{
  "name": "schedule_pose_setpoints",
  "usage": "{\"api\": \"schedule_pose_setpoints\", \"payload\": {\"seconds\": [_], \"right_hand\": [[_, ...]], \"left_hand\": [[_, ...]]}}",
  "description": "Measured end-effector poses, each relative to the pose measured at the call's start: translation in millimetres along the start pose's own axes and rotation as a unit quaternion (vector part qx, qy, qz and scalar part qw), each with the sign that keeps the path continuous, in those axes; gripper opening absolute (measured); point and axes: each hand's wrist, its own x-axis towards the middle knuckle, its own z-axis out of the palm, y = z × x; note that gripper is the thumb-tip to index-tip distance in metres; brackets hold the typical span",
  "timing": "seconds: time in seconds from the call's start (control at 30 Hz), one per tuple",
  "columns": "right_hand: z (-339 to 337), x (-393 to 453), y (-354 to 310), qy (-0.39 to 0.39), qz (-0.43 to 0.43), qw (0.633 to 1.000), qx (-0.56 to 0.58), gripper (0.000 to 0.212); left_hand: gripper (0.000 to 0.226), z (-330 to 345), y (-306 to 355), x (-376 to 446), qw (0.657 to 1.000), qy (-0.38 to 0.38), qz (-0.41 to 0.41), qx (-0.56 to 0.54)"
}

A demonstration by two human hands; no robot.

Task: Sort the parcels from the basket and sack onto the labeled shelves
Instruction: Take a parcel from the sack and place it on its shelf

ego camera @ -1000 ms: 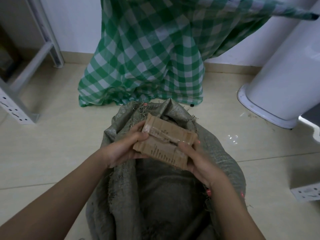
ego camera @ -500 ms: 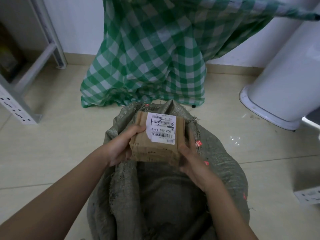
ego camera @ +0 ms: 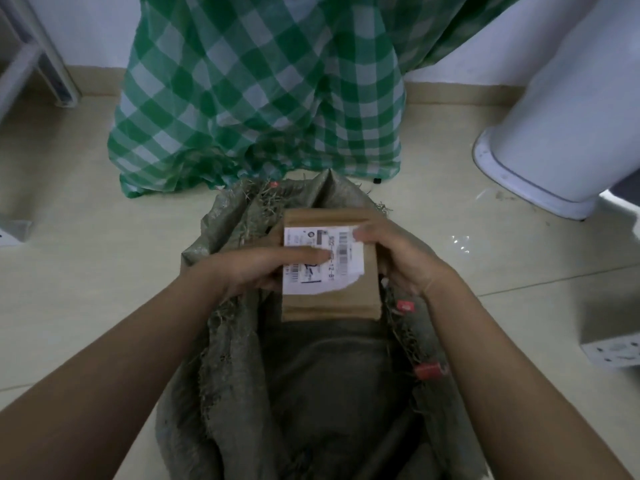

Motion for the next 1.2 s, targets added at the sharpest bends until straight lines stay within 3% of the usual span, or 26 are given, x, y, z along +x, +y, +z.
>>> {"api": "schedule_pose_setpoints", "payload": {"seconds": [0.03,0.1,0.17,0.23,0.3,0.37,0.47,0.53,0.6,0.63,0.7,0.77,0.9,1.03,1.1,1.2], "right_hand": [[1.8,0.5,-3.6,0.047,0.005,0.999,0.012,0.077],[-1.6,-5.6,-7.6,0.115,0.029,0.991,0.055,0.098],[-6.6,-23.8,-14.3,0.132,0.067,0.984,0.103,0.112],[-12.5,-51.9,-26.6,0.182,0.096,0.968,0.141,0.111],[-17.1,-82.3,-43.8,0.24,0.115,0.945,0.189,0.112],[-11.9,-108.3,-63.4,0.235,0.14,0.943,0.192,0.107],[-4.8,-142.0,-114.9,0.253,0.152,0.931,0.213,0.065],[-5.3,-167.3,-158.5,0.292,0.132,0.92,0.225,0.046],[-11.3,-196.3,-209.7,0.307,0.12,0.915,0.23,0.047],[-14.8,-211.6,-235.4,0.312,0.115,0.915,0.23,0.049],[-20.6,-243.5,-286.4,0.324,0.106,0.916,0.211,0.056],[-24.5,-275.0,-336.7,0.341,0.1,0.915,0.192,0.072],[-23.2,-341.7,-442.0,0.386,0.064,0.906,0.164,0.085],[-7.9,-410.9,-547.2,0.452,-0.022,0.876,0.164,0.043],[-2.0,-442.3,-589.7,0.486,-0.061,0.854,0.174,0.048],[2.0,-486.3,-643.9,0.518,-0.093,0.833,0.174,0.075]], "left_hand": [[0.054,3.8,4.1,5.9,1.0,0.024,-0.007,-0.018],[0.055,10.6,13.0,14.1,0.995,0.056,-0.026,-0.079],[0.093,22.6,28.9,12.7,0.99,0.066,-0.049,-0.115],[0.121,35.5,47.5,5.0,0.987,0.067,-0.067,-0.128],[0.113,52.0,73.8,-10.1,0.983,0.074,-0.072,-0.154],[0.101,68.7,97.4,-24.1,0.981,0.075,-0.087,-0.155],[0.097,96.8,152.7,-48.1,0.985,0.063,-0.104,-0.125],[0.058,114.5,200.0,-70.0,0.99,0.064,-0.102,-0.079],[0.024,127.4,251.7,-92.4,0.991,0.086,-0.088,-0.044],[0.024,130.9,276.4,-102.0,0.992,0.096,-0.074,-0.027],[0.047,139.5,332.7,-124.5,0.995,0.093,-0.03,0.028],[0.06,149.0,390.7,-148.9,0.996,0.047,-0.002,0.08],[0.03,178.6,509.2,-207.2,0.984,-0.03,0.047,0.167],[0.03,212.7,613.7,-269.3,0.966,-0.07,0.129,0.215],[0.036,230.3,657.1,-298.5,0.96,-0.08,0.161,0.215],[0.039,261.8,715.1,-340.8,0.95,-0.077,0.219,0.211]]}}
